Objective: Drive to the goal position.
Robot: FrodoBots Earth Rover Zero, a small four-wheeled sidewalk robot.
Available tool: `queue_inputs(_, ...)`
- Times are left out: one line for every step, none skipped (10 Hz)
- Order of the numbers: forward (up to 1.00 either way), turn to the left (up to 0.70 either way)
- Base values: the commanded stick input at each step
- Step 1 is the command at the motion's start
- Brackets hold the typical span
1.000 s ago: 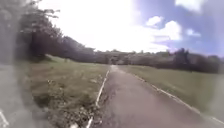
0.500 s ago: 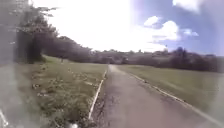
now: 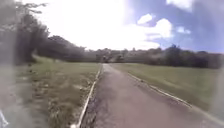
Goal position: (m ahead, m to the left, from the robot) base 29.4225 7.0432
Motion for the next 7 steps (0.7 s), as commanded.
queue_inputs(0.70,0.00)
queue_inputs(0.70,0.00)
queue_inputs(0.70,0.00)
queue_inputs(0.70,0.00)
queue_inputs(0.70,0.00)
queue_inputs(0.70,0.00)
queue_inputs(0.70,0.00)
